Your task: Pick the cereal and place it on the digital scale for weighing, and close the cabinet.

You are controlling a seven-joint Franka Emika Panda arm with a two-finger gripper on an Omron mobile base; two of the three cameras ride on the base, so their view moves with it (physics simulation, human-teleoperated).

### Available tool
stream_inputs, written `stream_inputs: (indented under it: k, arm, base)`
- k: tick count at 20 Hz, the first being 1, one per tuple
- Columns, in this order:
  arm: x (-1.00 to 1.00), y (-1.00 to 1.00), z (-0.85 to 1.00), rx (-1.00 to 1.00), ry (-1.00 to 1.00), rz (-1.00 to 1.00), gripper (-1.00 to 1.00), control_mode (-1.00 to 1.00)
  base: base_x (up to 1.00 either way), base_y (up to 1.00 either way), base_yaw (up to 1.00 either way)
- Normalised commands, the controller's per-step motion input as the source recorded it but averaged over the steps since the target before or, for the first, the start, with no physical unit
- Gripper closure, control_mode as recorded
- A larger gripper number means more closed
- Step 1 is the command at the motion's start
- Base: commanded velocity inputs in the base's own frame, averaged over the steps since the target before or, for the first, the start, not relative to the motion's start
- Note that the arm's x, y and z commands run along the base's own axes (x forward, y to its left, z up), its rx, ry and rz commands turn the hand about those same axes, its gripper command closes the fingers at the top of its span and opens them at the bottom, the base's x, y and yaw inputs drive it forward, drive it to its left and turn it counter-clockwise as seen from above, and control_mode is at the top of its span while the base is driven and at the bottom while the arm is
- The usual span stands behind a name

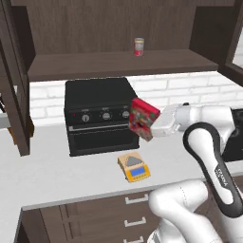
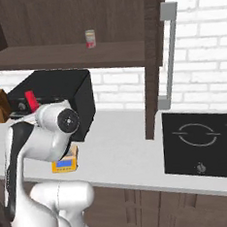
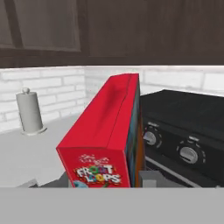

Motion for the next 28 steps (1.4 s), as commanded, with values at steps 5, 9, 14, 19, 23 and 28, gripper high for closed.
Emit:
stream_inputs:
  k: [5,9,14,19,23,28]
  arm:
    - [0.34,0.45,-0.11,-0.06,0.05,0.46,1.0,-1.0]
    - [0.22,0.35,-0.12,-0.17,0.0,0.21,1.0,-1.0]
    - [0.02,0.0,-0.24,-0.08,0.0,0.16,1.0,-1.0]
    - [0.0,-0.19,-0.31,-0.02,0.0,0.1,1.0,-1.0]
    - [0.02,-0.26,-0.17,0.0,0.01,0.0,1.0,-1.0]
    - [0.0,-0.36,-0.19,0.0,0.03,0.0,1.0,-1.0]
  base:
    - [0.0,0.0,0.0]
    - [0.0,0.0,0.0]
    - [0.0,0.0,0.0]
    - [0.0,0.0,0.0]
    - [0.0,0.0,0.0]
    - [0.0,0.0,0.0]
